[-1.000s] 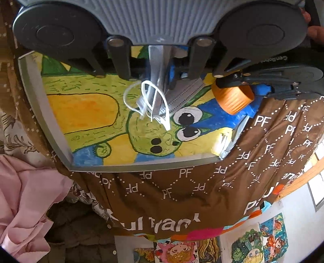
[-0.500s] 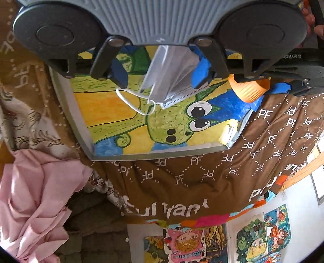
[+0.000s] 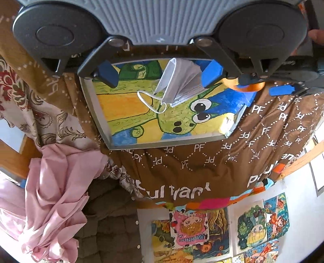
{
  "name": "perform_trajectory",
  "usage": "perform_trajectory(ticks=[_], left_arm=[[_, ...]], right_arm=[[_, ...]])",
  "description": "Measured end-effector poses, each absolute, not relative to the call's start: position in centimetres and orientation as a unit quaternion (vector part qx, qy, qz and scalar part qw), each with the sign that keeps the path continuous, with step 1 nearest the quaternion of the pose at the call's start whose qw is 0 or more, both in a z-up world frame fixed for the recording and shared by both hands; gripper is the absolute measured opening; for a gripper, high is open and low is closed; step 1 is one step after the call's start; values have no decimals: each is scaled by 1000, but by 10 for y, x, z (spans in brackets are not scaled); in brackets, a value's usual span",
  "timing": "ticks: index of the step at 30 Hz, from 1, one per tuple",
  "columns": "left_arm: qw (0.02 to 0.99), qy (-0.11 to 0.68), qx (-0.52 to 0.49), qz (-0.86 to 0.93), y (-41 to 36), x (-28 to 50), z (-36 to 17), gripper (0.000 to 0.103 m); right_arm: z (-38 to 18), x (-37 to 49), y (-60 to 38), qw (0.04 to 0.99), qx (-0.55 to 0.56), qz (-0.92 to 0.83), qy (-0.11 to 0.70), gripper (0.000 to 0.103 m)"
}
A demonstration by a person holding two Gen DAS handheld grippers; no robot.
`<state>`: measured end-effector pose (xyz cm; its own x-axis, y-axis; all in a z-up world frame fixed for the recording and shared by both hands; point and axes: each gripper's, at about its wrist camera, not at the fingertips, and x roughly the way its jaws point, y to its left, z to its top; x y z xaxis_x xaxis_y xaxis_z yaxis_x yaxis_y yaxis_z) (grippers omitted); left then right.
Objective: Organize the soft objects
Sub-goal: 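Withdraw both tools from the tray back toward the pile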
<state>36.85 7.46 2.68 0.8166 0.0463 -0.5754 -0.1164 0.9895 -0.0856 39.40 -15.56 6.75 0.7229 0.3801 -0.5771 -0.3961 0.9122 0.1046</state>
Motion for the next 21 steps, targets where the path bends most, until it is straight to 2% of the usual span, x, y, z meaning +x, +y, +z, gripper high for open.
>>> perform_trajectory(ticks=[9, 16, 21], left_arm=[[952, 284, -85, 74, 72, 355, 37, 99], [959, 255, -101, 73, 61, 298, 55, 102], [963, 242, -100, 58, 49, 251, 67, 102]], right_arm=[[90, 350, -174, 939, -39, 227, 256, 97], [101, 301, -191, 949, -20, 233, 214, 102], [102, 260, -201, 950, -24, 241, 196, 103]])
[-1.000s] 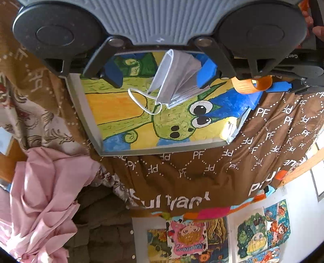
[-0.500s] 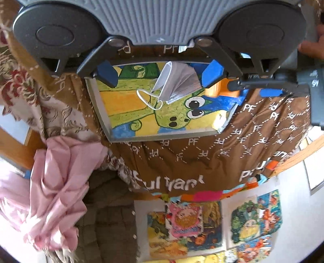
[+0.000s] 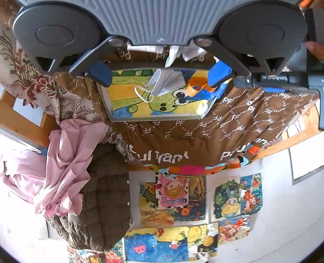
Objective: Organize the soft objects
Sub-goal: 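Withdraw both tools from the tray back toward the pile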
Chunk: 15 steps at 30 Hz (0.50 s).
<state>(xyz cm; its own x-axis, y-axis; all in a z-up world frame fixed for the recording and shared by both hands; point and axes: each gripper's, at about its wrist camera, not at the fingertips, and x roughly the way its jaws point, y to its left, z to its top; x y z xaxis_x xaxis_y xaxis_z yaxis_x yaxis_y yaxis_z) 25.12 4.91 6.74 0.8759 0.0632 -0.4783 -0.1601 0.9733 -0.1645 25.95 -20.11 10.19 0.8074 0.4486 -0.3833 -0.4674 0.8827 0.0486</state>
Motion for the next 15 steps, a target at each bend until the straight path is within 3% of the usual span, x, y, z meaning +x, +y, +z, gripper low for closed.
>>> perform_trajectory(ticks=[15], left_arm=[[964, 252, -80, -17, 4, 146, 58, 102]], right_arm=[[70, 148, -239, 952, -77, 239, 174, 103]])
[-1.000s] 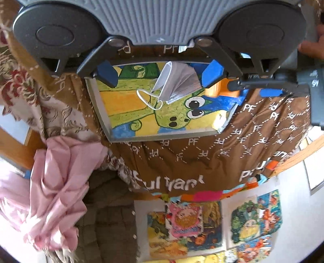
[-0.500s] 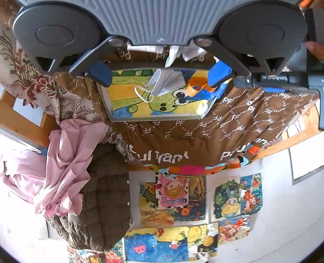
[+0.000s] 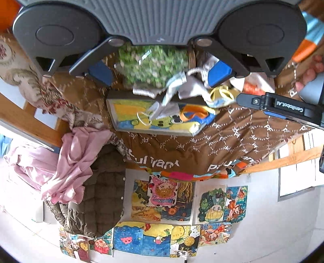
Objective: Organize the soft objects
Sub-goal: 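Withdraw both tools from the tray back toward the pile, then grasp the white fluffy towel with the left tool while the right tool grasps the striped sock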
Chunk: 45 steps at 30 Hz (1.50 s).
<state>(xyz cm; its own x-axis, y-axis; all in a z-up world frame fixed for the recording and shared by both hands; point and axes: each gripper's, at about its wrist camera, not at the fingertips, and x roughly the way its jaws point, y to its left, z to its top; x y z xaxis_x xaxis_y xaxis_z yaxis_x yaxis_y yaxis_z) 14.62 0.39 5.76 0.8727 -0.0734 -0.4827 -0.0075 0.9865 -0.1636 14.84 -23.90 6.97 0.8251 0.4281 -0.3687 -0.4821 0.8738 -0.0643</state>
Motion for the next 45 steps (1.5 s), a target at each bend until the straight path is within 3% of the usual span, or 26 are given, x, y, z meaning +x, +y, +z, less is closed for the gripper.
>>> perform_trajectory(ticks=[12, 45], left_arm=[[958, 269, -78, -55, -16, 115, 33, 102], [925, 351, -45, -140, -75, 125, -25, 102]], right_arm=[[41, 135, -266, 953, -39, 210, 213, 103], [1, 175, -278, 938, 30, 203, 278, 103]])
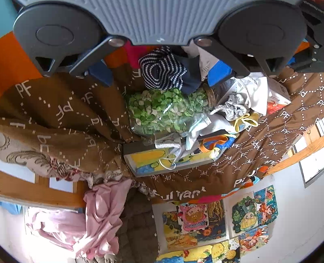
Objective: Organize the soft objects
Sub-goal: 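Grasp the white fluffy towel with the left tool while the right tool grasps the striped sock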
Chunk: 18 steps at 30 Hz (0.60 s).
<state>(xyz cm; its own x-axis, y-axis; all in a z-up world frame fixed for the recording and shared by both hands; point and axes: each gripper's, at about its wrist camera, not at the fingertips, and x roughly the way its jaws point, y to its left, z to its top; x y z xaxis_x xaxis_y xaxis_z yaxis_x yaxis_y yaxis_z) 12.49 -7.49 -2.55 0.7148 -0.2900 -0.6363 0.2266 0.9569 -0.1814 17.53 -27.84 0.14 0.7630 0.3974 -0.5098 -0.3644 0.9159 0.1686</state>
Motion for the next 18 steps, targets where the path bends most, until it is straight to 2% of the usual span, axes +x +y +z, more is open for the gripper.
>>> perform_trajectory(ticks=[10, 14, 18], left_arm=[[911, 379, -84, -137, -81, 142, -39, 102], [906, 390, -93, -136, -82, 148, -42, 102], [905, 389, -101, -137, -81, 151, -42, 99]], right_arm=[[-21, 199, -285, 915, 77, 219, 330, 102], [-25, 205, -285, 903, 102, 243, 340, 96], [-28, 208, -280, 903, 94, 247, 340, 86]])
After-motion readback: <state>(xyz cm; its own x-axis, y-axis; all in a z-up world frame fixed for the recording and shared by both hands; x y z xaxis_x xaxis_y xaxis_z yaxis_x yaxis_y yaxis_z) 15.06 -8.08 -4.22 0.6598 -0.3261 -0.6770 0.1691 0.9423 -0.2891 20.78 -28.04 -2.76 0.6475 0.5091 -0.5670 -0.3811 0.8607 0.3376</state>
